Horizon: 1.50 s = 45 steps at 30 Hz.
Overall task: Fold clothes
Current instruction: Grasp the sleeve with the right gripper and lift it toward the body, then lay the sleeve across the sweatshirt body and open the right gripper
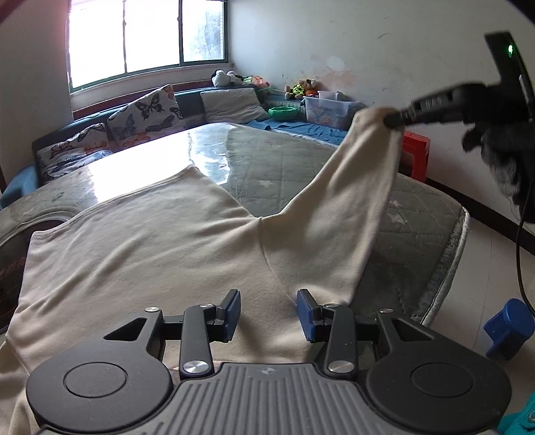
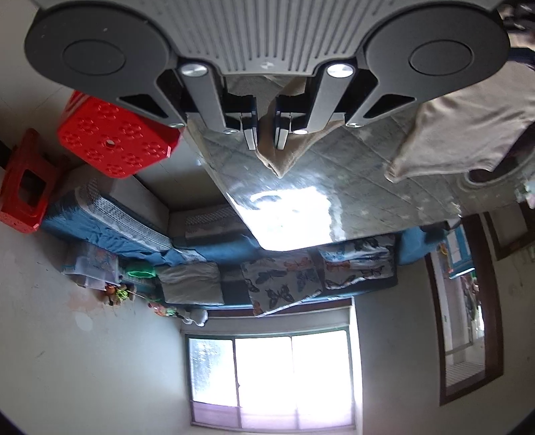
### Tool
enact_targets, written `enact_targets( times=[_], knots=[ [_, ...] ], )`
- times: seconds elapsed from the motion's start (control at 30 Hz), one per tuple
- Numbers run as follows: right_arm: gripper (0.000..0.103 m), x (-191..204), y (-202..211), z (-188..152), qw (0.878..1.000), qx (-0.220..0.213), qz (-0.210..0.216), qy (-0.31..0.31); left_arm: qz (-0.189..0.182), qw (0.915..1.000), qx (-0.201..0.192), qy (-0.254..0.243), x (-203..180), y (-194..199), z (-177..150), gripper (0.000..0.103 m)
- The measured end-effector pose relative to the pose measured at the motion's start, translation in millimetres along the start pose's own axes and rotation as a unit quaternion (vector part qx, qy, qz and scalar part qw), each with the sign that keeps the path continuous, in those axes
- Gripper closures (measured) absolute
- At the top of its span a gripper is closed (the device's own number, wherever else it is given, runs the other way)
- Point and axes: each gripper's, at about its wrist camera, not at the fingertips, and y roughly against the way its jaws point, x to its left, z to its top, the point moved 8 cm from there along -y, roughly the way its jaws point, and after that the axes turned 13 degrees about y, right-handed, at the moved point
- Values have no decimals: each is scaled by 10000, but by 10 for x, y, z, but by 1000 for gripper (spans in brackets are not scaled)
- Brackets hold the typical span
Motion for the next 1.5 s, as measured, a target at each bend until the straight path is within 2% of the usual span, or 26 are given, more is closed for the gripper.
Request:
enact_targets(
  times=[0.17,0.3,0.43,0.6,0.77,0.97,1.13,1.17,1.33,1.5],
  knots=[
    [95,291,204,373,9984,-294,331,356,46,9993,-237,278,144,145,117,59],
    [95,788,222,564,9928,-422,819,765,264,9975,-414,517,390,294,168,57],
    [95,1308,235,740,9826,-538,1325,1182,513,9943,-530,764,659,444,136,55],
    [95,1956,263,948,9637,-680,1949,1696,785,9888,-628,1100,976,637,28,54],
    [95,2560,180,898,9451,-566,2432,2108,973,9841,-690,1316,1189,791,-70,52],
    [94,3038,70,673,9270,-234,2865,2411,1096,9799,-702,1509,1329,894,-181,51],
    [89,3200,78,532,9143,-61,3159,2533,1166,9781,-672,1587,1381,906,-226,50],
    [83,3188,99,535,9140,-90,3155,2550,1182,9779,-671,1588,1391,905,-227,50],
    [80,2994,121,501,9200,-56,2945,2585,1232,9766,-729,1604,1414,961,-204,50],
    [78,2614,18,199,9284,424,2633,2589,1282,9762,-701,1606,1421,912,-179,51]
  ],
)
